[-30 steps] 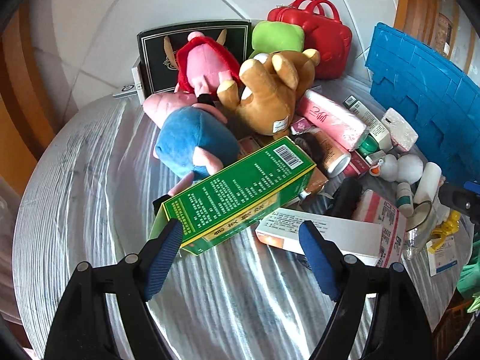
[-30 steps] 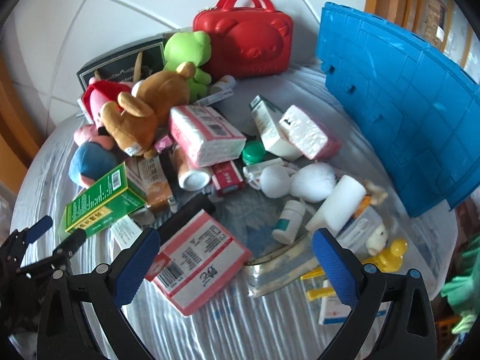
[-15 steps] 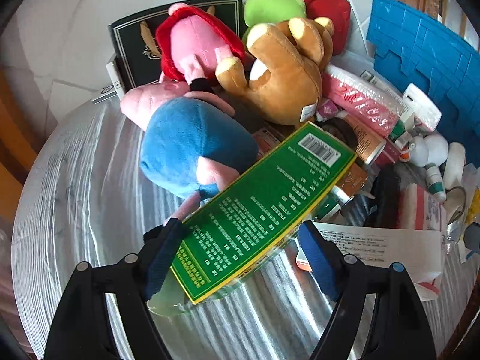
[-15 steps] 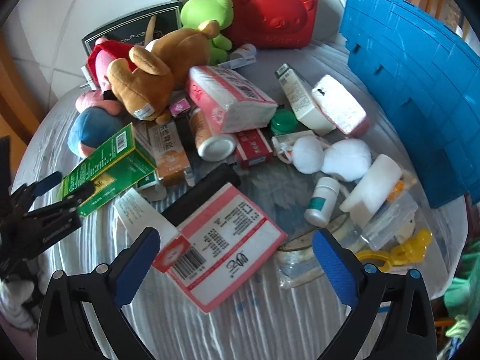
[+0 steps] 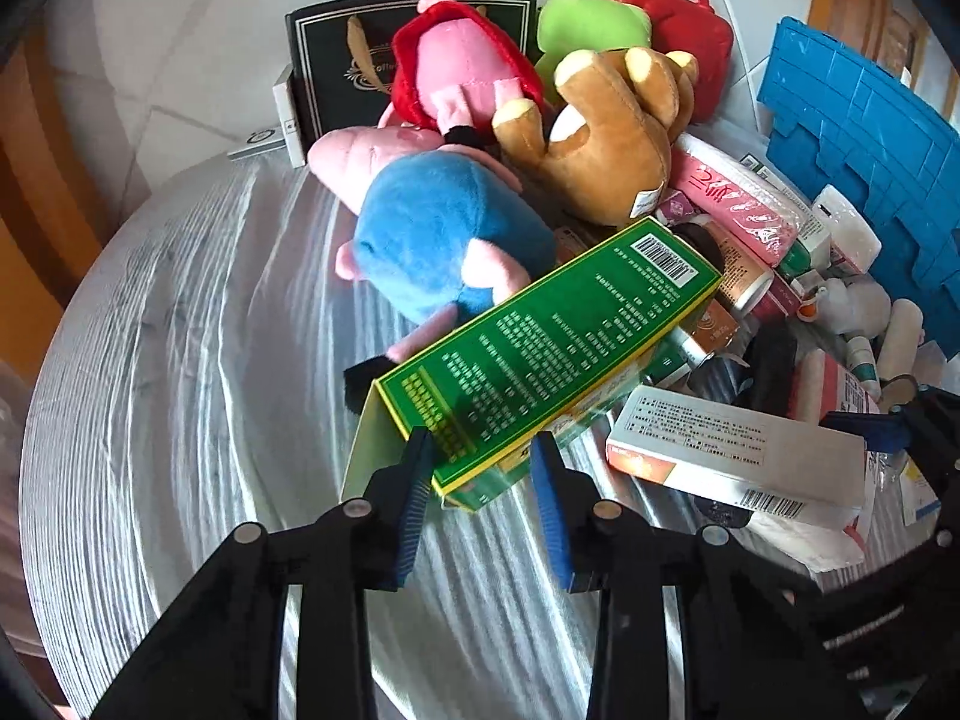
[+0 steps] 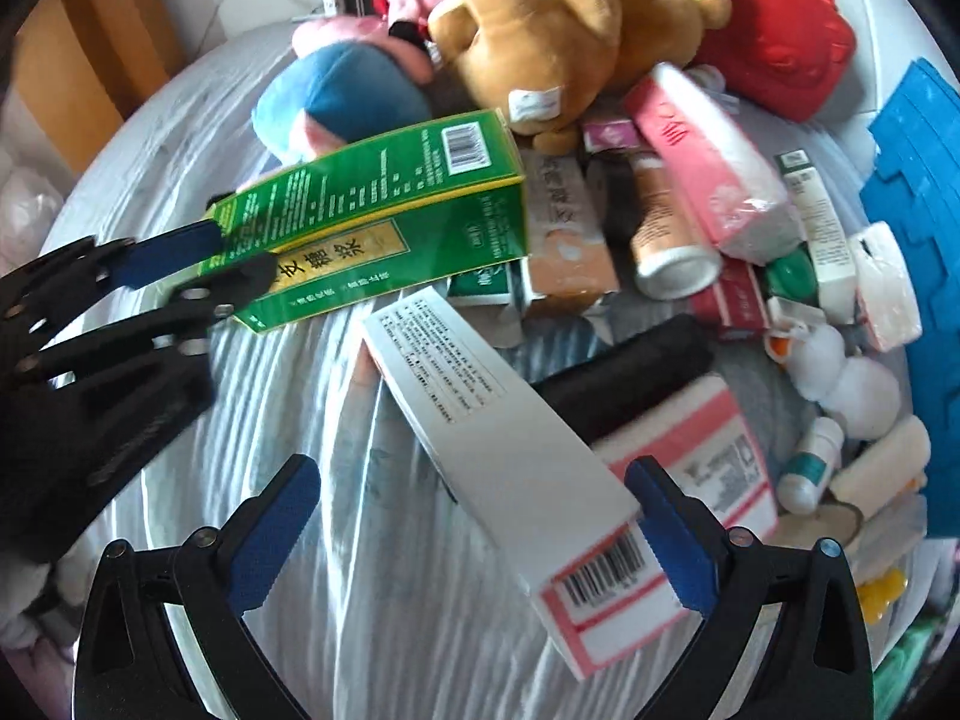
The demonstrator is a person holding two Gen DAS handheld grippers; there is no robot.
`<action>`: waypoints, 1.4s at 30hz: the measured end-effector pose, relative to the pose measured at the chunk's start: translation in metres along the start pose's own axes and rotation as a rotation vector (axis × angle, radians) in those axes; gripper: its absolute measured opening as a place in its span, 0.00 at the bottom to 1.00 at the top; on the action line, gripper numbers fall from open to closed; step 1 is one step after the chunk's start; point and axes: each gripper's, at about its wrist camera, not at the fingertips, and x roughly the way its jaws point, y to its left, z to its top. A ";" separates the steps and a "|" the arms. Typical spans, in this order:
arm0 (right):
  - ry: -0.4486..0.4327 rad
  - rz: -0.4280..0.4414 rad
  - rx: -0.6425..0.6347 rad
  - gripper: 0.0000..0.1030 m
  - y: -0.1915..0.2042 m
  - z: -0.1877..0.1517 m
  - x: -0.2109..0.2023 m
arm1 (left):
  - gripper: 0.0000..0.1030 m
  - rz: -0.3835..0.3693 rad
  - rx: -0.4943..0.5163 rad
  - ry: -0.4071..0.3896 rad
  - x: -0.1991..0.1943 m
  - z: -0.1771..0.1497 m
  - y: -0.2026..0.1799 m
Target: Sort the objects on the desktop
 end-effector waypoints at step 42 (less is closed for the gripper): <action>-0.125 -0.019 0.347 0.41 -0.140 -0.069 -0.055 | 0.68 -0.103 -0.009 0.006 -0.008 -0.011 -0.070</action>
